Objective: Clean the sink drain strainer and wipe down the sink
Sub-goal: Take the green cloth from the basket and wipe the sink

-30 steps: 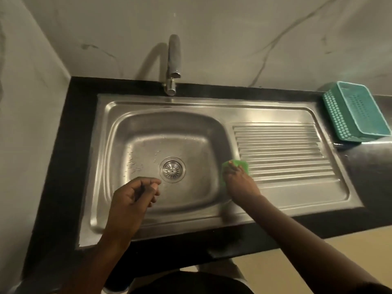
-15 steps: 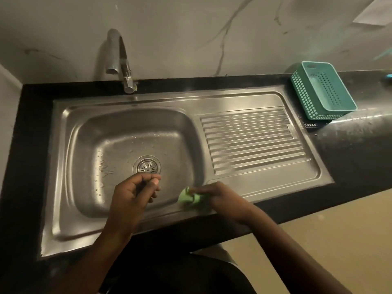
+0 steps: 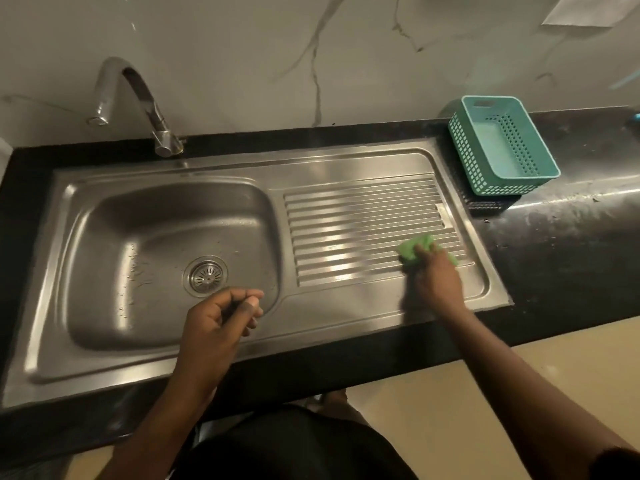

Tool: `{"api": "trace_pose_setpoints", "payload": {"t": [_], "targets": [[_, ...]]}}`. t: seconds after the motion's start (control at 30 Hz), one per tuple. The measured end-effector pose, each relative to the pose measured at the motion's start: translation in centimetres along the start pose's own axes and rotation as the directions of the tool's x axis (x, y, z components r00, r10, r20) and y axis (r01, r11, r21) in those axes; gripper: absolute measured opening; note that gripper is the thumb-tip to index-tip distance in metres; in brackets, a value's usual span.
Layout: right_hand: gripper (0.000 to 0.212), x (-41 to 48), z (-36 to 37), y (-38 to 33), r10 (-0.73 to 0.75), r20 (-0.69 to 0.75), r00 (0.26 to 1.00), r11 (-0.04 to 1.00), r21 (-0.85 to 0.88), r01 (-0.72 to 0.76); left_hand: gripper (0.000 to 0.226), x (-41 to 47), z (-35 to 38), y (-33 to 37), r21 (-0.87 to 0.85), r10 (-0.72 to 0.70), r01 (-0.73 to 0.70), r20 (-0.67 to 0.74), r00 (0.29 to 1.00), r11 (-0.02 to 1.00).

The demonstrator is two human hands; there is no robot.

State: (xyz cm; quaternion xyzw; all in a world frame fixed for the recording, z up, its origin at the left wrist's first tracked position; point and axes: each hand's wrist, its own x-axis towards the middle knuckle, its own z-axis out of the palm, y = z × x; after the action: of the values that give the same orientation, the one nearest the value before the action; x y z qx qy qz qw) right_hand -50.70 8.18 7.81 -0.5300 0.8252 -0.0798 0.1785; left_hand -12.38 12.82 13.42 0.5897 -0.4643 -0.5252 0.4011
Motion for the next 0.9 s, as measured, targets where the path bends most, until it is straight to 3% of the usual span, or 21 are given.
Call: {"api": "trace_pose_setpoints", "payload": {"t": [0.07, 0.17, 0.3, 0.37, 0.47, 0.53, 0.6, 0.7, 0.8, 0.9], "targets": [[0.049, -1.9, 2.2, -1.3, -0.090, 0.050, 0.995, 0.995, -0.034, 0.092, 0.024, -0.6, 1.6, -0.4, -0.001, -0.011, 0.011, -0.035, 0.999, 1.000], [0.059, -6.0, 6.1, -5.8, -0.280, 0.161, 0.946, 0.958, -0.010, 0.285, 0.024, -1.5, 3.5, -0.9, -0.005, -0.031, 0.030, -0.072, 0.997, 1.000], [0.062, -10.8, 9.3, -13.2, -0.582, 0.347, 0.736, 0.807, 0.134, 0.575, 0.024, -2.1, 5.7, -0.8, -0.002, -0.030, 0.030, -0.096, 0.995, 1.000], [0.051, -11.6, 8.6, -14.8, -0.637, 0.400, 0.659, 0.767, 0.244, 0.593, 0.024, -2.1, 6.2, -0.4, 0.016, -0.007, 0.009, -0.097, 0.995, 1.000], [0.027, -11.1, 5.7, -14.1, -0.645, 0.418, 0.640, 0.760, 0.438, 0.479, 0.023, -2.0, 6.1, -0.2, 0.031, 0.018, -0.016, -0.085, 0.996, 0.999], [0.043, -10.7, 3.9, -12.0, -0.635, 0.370, 0.678, 0.753, 0.491, 0.437, 0.023, -1.9, 6.0, -0.2, 0.021, 0.029, -0.028, -0.051, 0.998, 0.999], [0.056, -10.0, 2.0, -8.7, -0.574, 0.246, 0.781, 0.761, 0.513, 0.397, 0.024, -1.7, 5.8, -0.4, 0.001, 0.034, -0.034, -0.015, 0.999, 0.999], [0.062, -8.7, -0.3, -2.0, -0.323, 0.093, 0.942, 0.832, 0.502, 0.236, 0.024, -1.4, 5.3, -0.6, -0.001, 0.022, -0.022, 0.050, 0.998, 1.000], [0.061, -7.8, -1.2, 3.7, -0.080, -0.013, 0.997, 0.962, 0.260, 0.080, 0.023, -1.1, 4.5, -0.6, -0.007, 0.032, -0.031, 0.094, 0.995, 0.999], [0.058, -8.3, 0.6, 4.4, 0.016, 0.047, 0.999, 0.998, 0.066, -0.019, 0.021, -1.0, 3.8, -0.5, -0.018, 0.036, -0.034, 0.117, 0.992, 0.999]]}}
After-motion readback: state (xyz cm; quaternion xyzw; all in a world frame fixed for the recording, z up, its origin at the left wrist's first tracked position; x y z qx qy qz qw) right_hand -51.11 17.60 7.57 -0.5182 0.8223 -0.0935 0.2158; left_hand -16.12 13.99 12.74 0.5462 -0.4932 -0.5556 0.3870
